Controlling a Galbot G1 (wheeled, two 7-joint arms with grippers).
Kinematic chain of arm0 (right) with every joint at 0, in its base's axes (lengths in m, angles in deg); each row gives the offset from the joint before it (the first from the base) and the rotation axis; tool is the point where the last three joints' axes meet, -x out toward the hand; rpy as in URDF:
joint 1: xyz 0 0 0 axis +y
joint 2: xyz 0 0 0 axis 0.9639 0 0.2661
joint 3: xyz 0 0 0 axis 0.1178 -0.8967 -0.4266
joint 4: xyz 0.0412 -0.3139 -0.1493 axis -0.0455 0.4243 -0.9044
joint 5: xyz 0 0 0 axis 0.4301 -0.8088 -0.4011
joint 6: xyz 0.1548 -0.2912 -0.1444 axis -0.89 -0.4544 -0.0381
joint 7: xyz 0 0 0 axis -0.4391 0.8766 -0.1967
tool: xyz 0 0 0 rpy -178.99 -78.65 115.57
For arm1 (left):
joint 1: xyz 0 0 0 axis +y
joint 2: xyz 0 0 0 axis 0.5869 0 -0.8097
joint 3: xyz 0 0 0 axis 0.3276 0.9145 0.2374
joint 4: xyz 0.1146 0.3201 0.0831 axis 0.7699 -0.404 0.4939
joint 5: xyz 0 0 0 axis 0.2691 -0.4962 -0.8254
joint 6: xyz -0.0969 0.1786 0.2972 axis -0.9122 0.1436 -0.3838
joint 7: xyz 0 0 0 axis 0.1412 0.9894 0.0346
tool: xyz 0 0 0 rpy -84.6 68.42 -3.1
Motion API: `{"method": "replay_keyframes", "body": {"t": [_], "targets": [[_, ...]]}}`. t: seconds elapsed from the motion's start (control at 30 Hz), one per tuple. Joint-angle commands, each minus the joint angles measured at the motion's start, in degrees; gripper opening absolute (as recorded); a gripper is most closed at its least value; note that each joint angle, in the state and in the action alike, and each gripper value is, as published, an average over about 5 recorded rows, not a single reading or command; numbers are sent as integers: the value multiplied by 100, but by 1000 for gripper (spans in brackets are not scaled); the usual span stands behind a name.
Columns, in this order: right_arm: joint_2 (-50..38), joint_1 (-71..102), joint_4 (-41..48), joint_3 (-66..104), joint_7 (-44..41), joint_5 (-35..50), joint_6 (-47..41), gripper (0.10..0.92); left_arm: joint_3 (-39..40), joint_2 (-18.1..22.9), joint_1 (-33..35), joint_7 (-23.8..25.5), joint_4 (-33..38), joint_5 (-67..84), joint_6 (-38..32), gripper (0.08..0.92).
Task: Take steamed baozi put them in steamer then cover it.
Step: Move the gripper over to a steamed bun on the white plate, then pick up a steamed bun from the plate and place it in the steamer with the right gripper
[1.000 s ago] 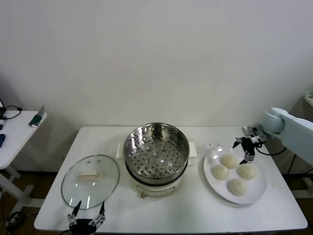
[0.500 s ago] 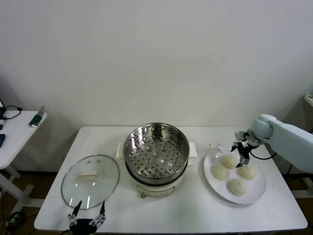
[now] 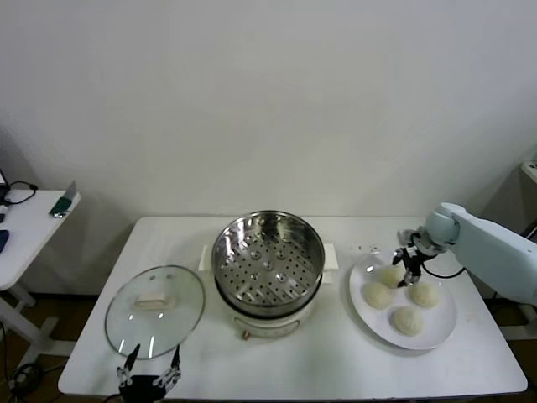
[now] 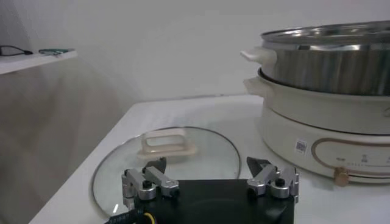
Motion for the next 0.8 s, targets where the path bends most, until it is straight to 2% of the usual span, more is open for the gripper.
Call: {"method": "replay_keyframes", "body": {"t": [0.03,0.2,0.4,0.5,0.67,0.8], "targets": [[39,-35,26,34,28,0,6,637,3,-2,1,1,-3,-8,4,823],[-132,-921,-397,-619,-87,267,237,636,24,7,8,0,10,-53,-4,823],[-97,-2860,-1026,-1893,-218,670,893,636,61,-2,35,-2,48,-82,-21,823],[190,-3928,-1415,-2517,-245,897,1292,636,95,-23,28,0,41,-94,-11,823],[894,-5180,-2551,-3247,-154,1256,1976,636,131,-65,16,6,53,-106,2,823],[1392,-5354,-3331,-3200,84,895,2487,636,123,-86,20,-1,102,-106,-4,823]]}}
